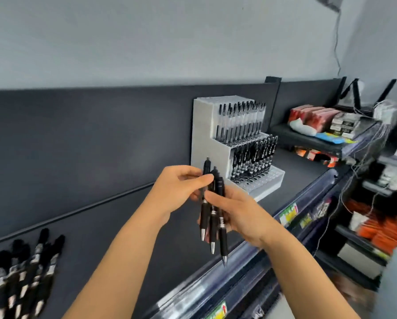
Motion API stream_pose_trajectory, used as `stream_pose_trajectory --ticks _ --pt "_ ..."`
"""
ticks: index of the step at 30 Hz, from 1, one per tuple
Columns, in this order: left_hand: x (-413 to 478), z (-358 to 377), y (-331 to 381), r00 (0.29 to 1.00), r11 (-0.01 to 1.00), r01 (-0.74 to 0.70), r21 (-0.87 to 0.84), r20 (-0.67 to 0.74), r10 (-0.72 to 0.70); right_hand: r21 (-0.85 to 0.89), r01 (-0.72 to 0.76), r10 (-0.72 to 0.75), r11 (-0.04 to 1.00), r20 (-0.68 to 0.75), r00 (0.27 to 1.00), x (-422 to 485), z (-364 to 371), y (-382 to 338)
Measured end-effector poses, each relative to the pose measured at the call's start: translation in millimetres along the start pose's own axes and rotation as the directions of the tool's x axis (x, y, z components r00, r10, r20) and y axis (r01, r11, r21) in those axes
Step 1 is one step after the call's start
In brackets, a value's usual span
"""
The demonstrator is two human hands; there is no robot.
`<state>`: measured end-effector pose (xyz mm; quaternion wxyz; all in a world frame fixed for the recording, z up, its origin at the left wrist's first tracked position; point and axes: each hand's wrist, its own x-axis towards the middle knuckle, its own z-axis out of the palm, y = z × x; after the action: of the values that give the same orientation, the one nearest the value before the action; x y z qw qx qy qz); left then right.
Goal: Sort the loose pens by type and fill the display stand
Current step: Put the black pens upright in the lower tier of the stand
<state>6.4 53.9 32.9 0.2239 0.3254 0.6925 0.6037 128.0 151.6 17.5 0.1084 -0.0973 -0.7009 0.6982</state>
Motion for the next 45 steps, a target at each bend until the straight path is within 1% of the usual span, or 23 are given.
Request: stream_pose_trajectory --ticks 2,4,5,7,9,12,15,16,18,20,22,24,28,32,34,37,40,42,45 --pt "20 35 2 0.999 1.0 0.005 -0.023 0.033 -0.005 -0.174 0.08 -0.086 0.981 -0.027 0.996 -3 -47 6" --pt "37 69 6 0.999 0.999 -0.028 -0.045 0.03 0.029 -0.22 0.092 -0.11 0.971 -0.072 0.991 -4 -90 11" --pt "49 86 8 0.999 0.998 -0.054 -0.029 -0.001 0.054 -0.231 0.083 -0.113 0.969 -0.118 0.987 -4 -113 14" --pt "61 99 12 0.986 0.992 -0.116 0.052 -0.113 0.121 -0.308 0.08 -0.154 0.948 -0.225 0.962 -2 -136 16" --pt "76 113 16 0.955 0.978 -0.161 0.132 -0.229 0.188 -0.338 0.094 -0.202 0.937 -0.302 0.932 -1 -157 19" --pt "91 131 16 0.908 0.953 -0.244 0.18 -0.304 0.29 -0.277 0.099 -0.206 0.956 -0.392 0.897 6 -175 25" --pt "105 147 6 0.861 0.894 -0.252 0.37 -0.336 0.382 -0.203 0.091 -0.179 0.975 -0.476 0.861 14 -187 31" --pt "109 150 2 0.854 0.882 -0.248 0.4 -0.339 0.394 -0.174 0.084 -0.161 0.981 -0.496 0.853 16 -190 32" --pt "116 155 -3 0.845 0.869 -0.251 0.426 -0.34 0.411 -0.074 0.092 -0.117 0.993 -0.514 0.85 21 -195 33" --pt "120 158 -4 0.822 0.832 -0.258 0.49 -0.34 0.456 0.001 0.105 -0.09 0.994 -0.514 0.853 24 -198 32" --pt "123 162 -2 0.789 0.771 -0.27 0.577 -0.326 0.521 0.027 0.115 -0.084 0.993 -0.517 0.852 27 -200 31" --pt "124 165 -1 0.775 0.729 -0.269 0.629 -0.308 0.552 0.045 0.125 -0.083 0.991 -0.523 0.848 32 -201 31" --pt "129 164 -4 0.787 0.717 -0.231 0.657 -0.308 0.535 0.04 0.134 -0.094 0.99 -0.516 0.851 40 -199 33" --pt "131 169 -19 0.856 0.705 -0.162 0.691 -0.257 0.449 0.026 0.161 -0.126 0.987 -0.512 0.85 48 -197 36" --pt "131 171 -25 0.874 0.692 -0.102 0.715 -0.267 0.405 -0.004 0.187 -0.163 0.982 -0.503 0.849 52 -198 37" --pt "133 174 -24 0.883 0.686 -0.053 0.726 -0.286 0.371 -0.064 0.209 -0.213 0.976 -0.499 0.84 56 -199 38" --pt "133 177 -20 0.89 0.652 -0.035 0.757 -0.274 0.366 -0.115 0.219 -0.247 0.969 -0.494 0.834 58 -200 38" --pt "134 174 -21 0.893 0.659 -0.027 0.752 -0.278 0.354 -0.073 0.234 -0.238 0.97 -0.496 0.835 58 -198 36" --pt "134 170 -23 0.9 0.665 -0.015 0.747 -0.28 0.335 0.063 0.266 -0.201 0.962 -0.493 0.846 58 -193 31"
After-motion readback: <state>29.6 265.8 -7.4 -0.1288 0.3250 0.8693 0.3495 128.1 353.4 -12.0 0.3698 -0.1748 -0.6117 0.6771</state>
